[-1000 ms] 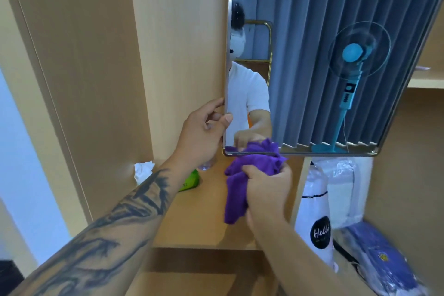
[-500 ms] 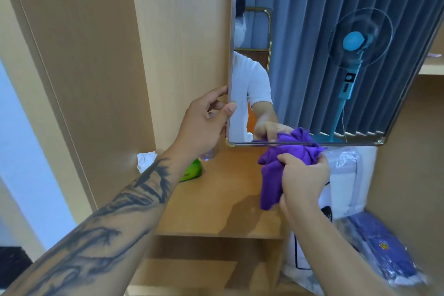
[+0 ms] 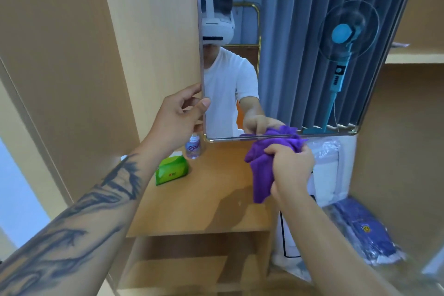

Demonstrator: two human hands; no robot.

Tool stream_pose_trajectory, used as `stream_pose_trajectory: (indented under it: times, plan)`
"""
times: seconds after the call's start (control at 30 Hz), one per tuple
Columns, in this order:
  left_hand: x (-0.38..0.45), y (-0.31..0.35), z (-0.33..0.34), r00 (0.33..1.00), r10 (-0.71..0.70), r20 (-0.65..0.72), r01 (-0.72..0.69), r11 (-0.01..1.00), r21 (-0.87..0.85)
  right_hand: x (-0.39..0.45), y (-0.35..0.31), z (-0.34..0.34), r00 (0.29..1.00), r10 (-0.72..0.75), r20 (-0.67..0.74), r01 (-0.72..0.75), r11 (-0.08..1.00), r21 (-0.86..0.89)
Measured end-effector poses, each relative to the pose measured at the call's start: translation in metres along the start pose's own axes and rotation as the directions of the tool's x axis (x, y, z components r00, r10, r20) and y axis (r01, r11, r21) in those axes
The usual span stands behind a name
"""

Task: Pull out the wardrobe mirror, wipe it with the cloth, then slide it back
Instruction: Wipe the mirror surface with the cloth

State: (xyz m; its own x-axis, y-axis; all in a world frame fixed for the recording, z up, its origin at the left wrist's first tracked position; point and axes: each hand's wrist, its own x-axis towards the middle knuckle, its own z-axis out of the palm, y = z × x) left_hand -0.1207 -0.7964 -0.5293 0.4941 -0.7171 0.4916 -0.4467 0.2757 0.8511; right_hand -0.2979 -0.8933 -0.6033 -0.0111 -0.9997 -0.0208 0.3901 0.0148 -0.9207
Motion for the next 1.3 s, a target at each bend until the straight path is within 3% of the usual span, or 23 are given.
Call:
stream_pose_trajectory:
  times: [0.17,0.27,0.33,0.4,0.47,0.57,0.67,0.83,1.07,1.13,1.3]
  plan:
    - [0.000,-0.001,0.005,0.999,0.009,-0.034,-0.008,1.000,0.024,-0.016,0.005,0.015,0.998,-0.064,0.030,0.066,0.994,-0.088]
    - [0.001,-0.003,0.004,0.999,0.006,-0.053,-0.005,0.999,0.036,-0.047,0.021,0.034,0.977,0.038,0.210,-0.006,0.989,-0.149]
    - [0.002,-0.004,0.004,0.997,-0.005,-0.073,0.008,0.999,0.044,-0.062,0.030,0.041,0.923,0.112,0.369,-0.068,0.989,-0.130]
    - [0.003,-0.006,0.005,0.995,-0.018,-0.095,0.023,0.999,0.047,-0.065,0.034,0.041,0.891,0.137,0.432,-0.090,0.988,-0.129]
    - [0.003,-0.007,0.005,0.994,-0.015,-0.107,0.020,0.999,0.043,-0.054,0.026,0.034,0.916,0.127,0.381,-0.095,0.990,-0.103]
    - [0.002,-0.008,0.006,0.995,-0.003,-0.102,0.006,1.000,0.030,-0.019,0.006,0.009,0.984,0.026,0.175,-0.015,0.998,-0.062]
    - [0.001,-0.008,0.006,0.998,-0.009,-0.059,0.007,1.000,-0.024,0.004,-0.008,-0.012,0.999,-0.021,0.027,0.024,0.994,-0.111]
    - [0.000,-0.007,0.008,0.999,0.001,-0.049,-0.003,0.999,-0.039,-0.021,0.008,0.008,0.992,-0.067,0.104,0.085,0.980,-0.179]
    - [-0.001,-0.008,0.007,0.997,0.000,-0.082,-0.002,1.000,-0.022,-0.068,0.031,0.049,0.912,0.147,0.383,-0.104,0.986,-0.129]
    - [-0.001,-0.009,0.008,0.996,0.004,-0.094,-0.006,1.000,-0.014,-0.061,0.028,0.041,0.923,0.139,0.360,-0.105,0.988,-0.111]
    - [-0.002,-0.008,0.008,0.997,-0.001,-0.080,-0.001,1.000,-0.025,-0.020,0.005,0.005,0.993,-0.001,0.119,0.012,0.996,-0.088]
